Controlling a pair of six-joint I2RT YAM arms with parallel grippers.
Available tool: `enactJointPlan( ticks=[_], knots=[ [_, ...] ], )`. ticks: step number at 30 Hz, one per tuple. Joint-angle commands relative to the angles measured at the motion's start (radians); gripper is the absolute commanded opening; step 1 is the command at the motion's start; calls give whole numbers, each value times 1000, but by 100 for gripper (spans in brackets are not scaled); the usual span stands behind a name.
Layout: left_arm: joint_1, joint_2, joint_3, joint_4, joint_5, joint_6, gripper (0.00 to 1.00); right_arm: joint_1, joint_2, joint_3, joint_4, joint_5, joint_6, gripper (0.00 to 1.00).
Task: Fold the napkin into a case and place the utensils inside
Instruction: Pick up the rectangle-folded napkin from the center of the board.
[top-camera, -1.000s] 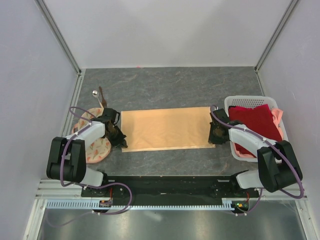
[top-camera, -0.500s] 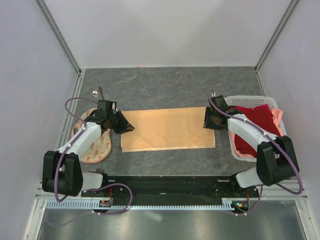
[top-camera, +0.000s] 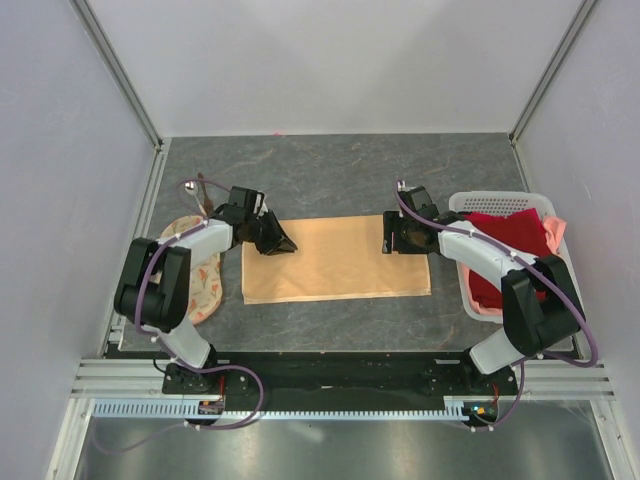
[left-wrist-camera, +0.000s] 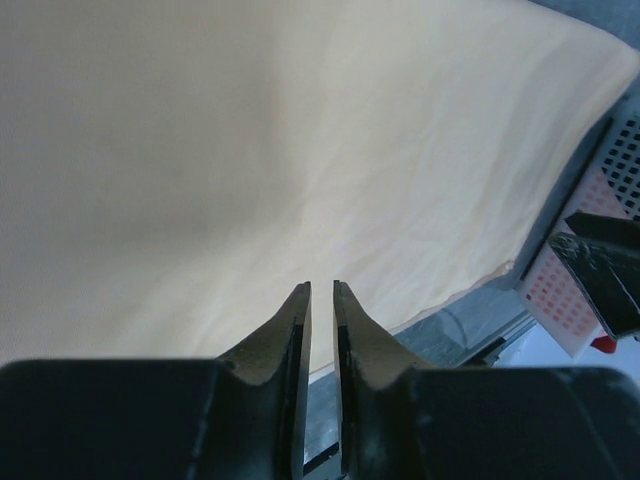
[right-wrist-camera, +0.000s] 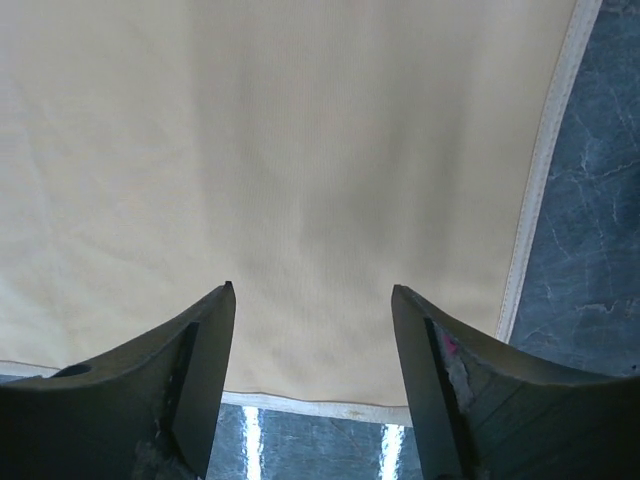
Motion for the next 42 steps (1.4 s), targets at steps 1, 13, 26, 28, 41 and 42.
enactJointPlan(
  ticks=[1,13,26,28,41,42],
  knots=[
    [-4,108,100,-37,-51,11,19,0,11,50,34,24,-49,74],
    [41,248,222,-218,-207,129,20,-100,-81,-17,33,27,-34,89],
    [45,186,354,-363,-179,229,23,-107,34,-14,57,38,-39,54],
    [36,115,335,-361,-119,226,24,-107,39,-17,57,49,-40,48],
    [-117,-267,32,-148,131,190,42,-74,111,33,-15,106,-13,45],
    [-131,-270,26,-146,139,192,43,-73,125,38,-19,104,-14,45]
  ],
)
